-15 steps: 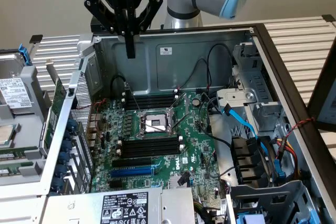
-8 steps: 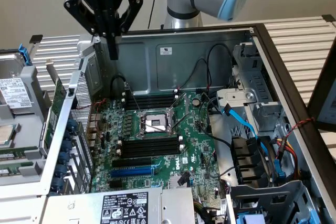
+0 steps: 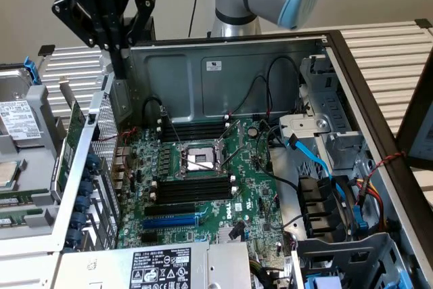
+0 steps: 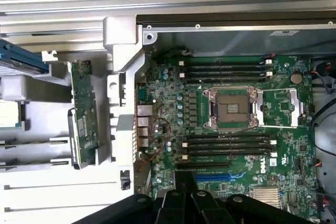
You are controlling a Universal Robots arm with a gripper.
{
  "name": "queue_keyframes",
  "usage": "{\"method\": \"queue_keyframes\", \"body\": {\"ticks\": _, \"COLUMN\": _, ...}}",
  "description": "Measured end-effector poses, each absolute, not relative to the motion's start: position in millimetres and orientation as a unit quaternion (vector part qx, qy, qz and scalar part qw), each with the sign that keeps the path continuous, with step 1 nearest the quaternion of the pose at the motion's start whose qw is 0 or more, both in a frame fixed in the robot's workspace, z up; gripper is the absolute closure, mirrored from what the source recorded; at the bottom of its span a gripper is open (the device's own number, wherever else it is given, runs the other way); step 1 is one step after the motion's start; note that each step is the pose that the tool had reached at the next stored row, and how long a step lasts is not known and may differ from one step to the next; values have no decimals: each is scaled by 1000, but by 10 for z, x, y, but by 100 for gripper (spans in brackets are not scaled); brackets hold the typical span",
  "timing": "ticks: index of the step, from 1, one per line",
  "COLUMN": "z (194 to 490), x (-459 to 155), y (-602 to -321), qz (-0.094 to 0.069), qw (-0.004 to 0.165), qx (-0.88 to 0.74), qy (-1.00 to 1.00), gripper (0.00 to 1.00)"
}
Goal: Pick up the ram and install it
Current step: 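Reach for the ram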
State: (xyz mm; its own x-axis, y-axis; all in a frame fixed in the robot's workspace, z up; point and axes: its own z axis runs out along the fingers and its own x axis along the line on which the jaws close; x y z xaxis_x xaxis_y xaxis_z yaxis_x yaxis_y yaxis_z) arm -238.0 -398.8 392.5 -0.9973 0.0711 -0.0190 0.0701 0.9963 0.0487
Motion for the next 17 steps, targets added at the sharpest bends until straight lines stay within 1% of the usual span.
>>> {"method": "queue_keyframes", "body": {"ticks": 17, "z": 3923, "x": -3153, "y": -3988, "qz": 24, "qw": 10, "qx": 35, "qy": 999, "gripper": 90}}
